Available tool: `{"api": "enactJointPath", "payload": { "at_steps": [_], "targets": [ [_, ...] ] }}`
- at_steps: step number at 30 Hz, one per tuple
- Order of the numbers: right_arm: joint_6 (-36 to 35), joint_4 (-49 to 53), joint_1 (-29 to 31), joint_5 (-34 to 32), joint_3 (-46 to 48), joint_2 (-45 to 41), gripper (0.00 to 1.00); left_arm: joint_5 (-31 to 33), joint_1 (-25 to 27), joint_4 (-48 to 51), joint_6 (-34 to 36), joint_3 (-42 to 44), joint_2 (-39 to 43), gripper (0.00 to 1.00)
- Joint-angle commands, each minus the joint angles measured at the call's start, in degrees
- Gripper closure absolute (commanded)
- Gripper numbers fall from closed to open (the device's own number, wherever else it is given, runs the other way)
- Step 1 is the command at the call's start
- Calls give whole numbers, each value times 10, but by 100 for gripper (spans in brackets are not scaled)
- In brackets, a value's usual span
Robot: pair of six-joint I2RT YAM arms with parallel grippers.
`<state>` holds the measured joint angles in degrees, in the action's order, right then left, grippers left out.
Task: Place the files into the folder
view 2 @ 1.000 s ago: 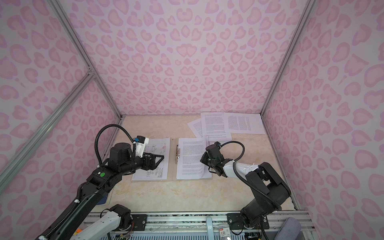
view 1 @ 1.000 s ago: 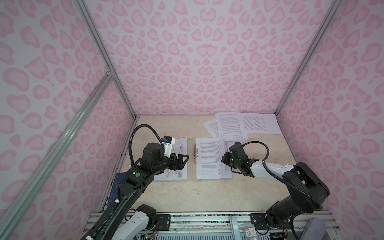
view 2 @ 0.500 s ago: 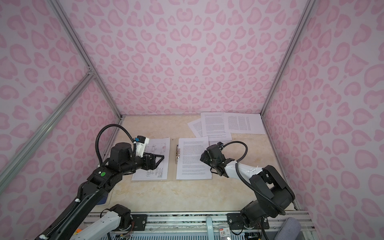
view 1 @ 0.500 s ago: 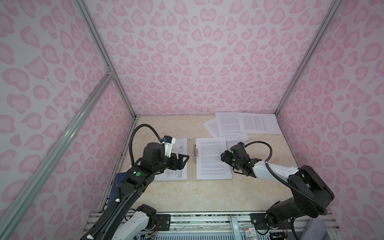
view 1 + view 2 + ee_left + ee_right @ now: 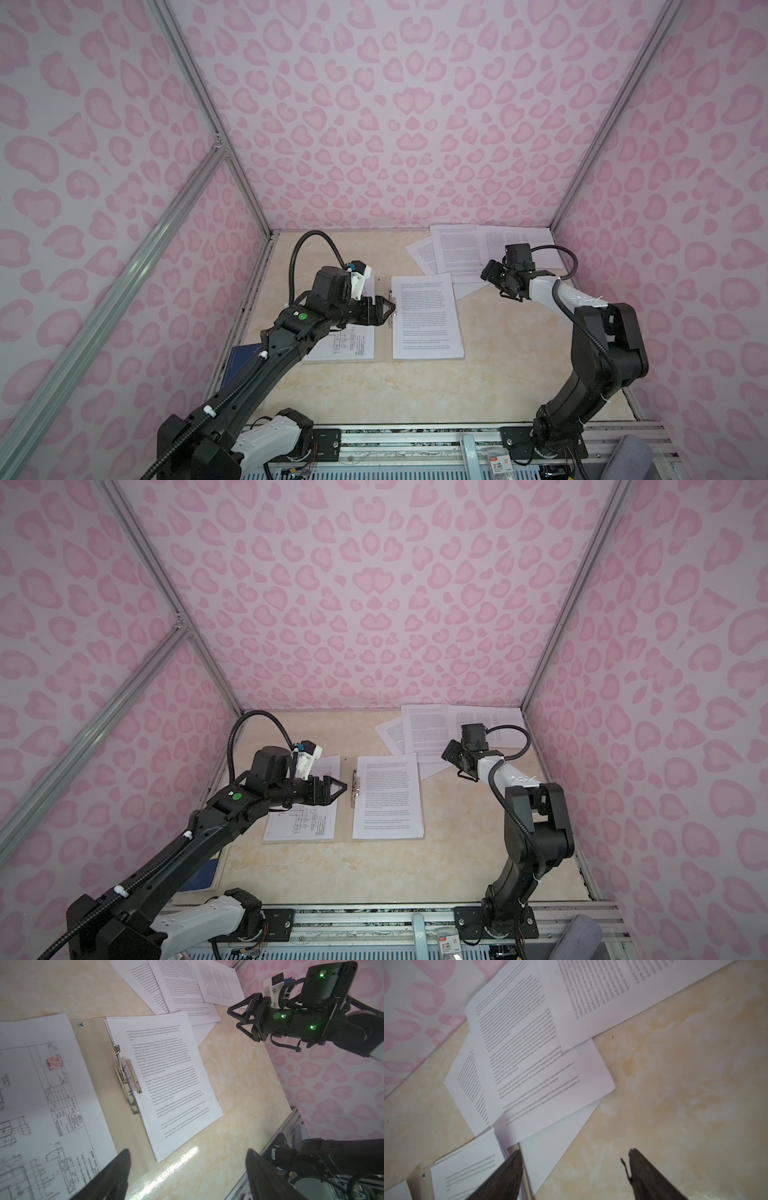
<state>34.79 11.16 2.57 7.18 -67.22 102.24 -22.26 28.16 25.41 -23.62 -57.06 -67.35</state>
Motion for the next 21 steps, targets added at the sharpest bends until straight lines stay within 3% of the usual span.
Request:
{"api": "enactJointPath", "payload": {
  "at_steps": [1,8,14,21],
  "targets": [
    [-49,32,-37,41,-49,53,26,-6,17,-29,-19,-33,-44,13],
    [-45,42,-82,116,-129,155,41,-11,40,-33,-31,-87,-122,14],
    [-33,24,-84,161,-135,188,46,-14,41,-37,-35,-97,-147,14],
    [-11,20,-85,181,-137,199,58,-11,41,-36,-38,-97,-151,15]
  ]
}}
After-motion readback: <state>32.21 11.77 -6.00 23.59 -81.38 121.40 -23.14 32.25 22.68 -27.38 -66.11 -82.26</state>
